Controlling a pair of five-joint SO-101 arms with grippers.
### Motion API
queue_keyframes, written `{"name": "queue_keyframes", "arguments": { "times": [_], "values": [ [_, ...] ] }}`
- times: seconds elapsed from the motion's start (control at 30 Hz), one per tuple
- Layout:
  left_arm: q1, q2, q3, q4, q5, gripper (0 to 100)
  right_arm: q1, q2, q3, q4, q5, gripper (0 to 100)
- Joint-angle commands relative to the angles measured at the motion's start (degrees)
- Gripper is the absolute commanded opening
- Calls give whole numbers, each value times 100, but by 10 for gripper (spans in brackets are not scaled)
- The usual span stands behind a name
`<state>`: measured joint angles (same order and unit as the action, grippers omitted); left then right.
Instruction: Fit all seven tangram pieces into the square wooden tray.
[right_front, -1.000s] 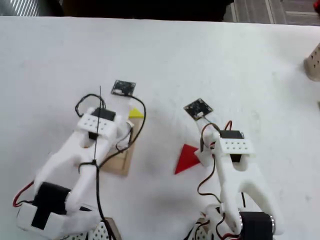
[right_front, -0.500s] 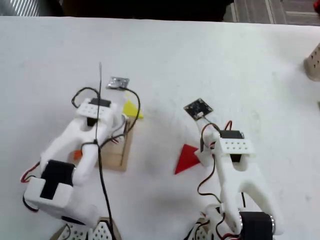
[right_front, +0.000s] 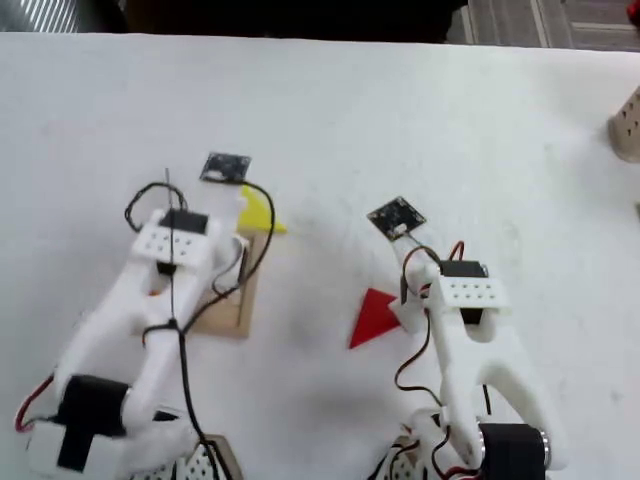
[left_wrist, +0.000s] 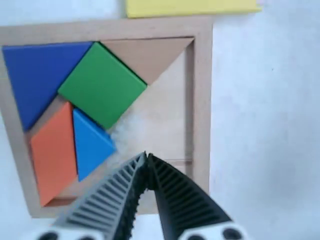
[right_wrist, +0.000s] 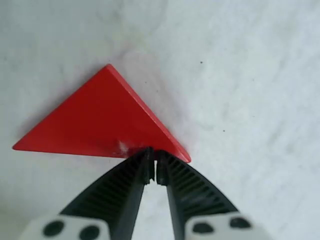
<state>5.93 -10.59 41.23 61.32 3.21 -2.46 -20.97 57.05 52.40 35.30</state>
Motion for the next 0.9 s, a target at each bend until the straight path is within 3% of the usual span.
{"name": "queue_keyframes", "arguments": {
  "times": [0.0, 0.13, 0.23, 0.57, 0.73, 0.87],
  "values": [
    [-163, -611, 624, -369, -88, 22, -40, -101, 9, 40, 53, 17],
    [-523, -321, 703, -712, -642, 22, -40, -101, 9, 40, 53, 17],
    [-734, 277, 484, -914, -677, 22, -40, -101, 9, 40, 53, 17],
    [-1086, 1930, -1248, -202, -651, 22, -40, -101, 9, 40, 44, 17],
    [-1314, 1560, -1204, -114, -659, 22, -40, -101, 9, 40, 62, 17],
    [-1042, 295, -721, 308, -668, 22, -40, -101, 9, 22, 70, 17]
  ]
}}
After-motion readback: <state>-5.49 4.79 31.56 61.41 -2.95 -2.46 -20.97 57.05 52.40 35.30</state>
